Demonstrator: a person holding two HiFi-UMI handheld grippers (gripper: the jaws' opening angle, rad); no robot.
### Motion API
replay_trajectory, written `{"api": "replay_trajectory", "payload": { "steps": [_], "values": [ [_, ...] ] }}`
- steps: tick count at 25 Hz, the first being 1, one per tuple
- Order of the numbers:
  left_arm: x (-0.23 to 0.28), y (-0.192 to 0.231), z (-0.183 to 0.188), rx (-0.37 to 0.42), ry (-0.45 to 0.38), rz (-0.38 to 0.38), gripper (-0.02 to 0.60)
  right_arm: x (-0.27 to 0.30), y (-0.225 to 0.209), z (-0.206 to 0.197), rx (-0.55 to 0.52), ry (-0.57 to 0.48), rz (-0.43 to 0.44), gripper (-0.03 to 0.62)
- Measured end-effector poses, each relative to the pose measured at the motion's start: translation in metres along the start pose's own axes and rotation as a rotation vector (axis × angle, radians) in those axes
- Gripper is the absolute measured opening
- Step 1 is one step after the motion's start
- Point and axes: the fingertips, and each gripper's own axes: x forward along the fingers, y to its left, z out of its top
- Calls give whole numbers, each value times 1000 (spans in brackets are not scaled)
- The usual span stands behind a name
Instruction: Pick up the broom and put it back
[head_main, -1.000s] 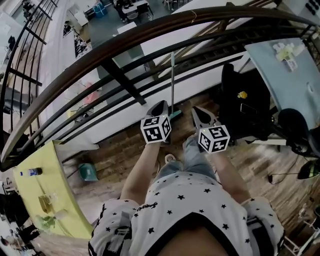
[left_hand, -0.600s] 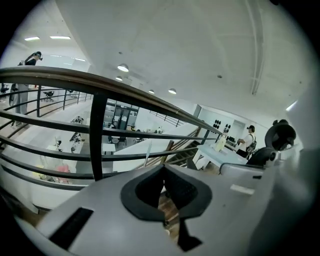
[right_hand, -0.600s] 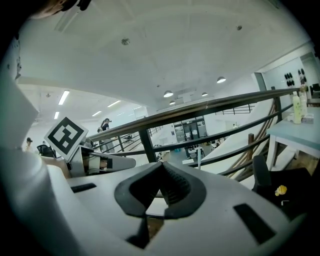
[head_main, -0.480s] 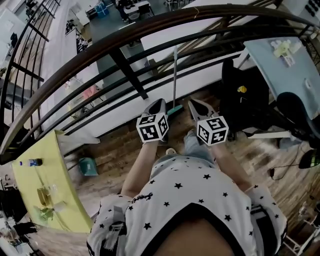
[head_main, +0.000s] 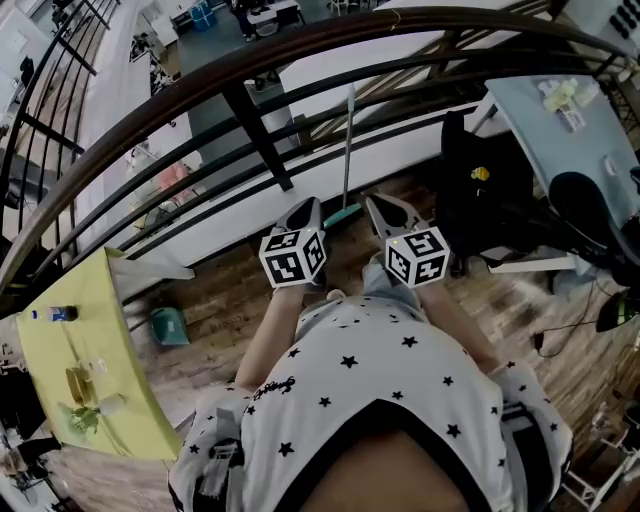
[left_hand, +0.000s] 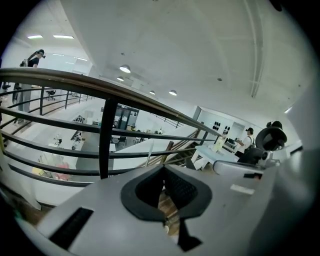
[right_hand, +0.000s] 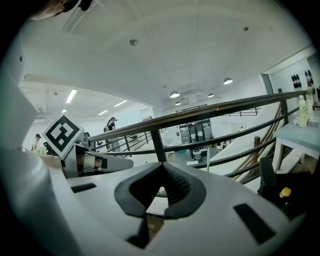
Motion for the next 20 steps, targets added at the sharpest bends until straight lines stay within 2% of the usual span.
{"api": "replay_trajectory", "payload": {
  "steps": [20],
  "values": [
    [-7, 1, -1, -3, 0, -9, 12, 3, 16, 3, -22, 11, 46, -6]
  ]
}}
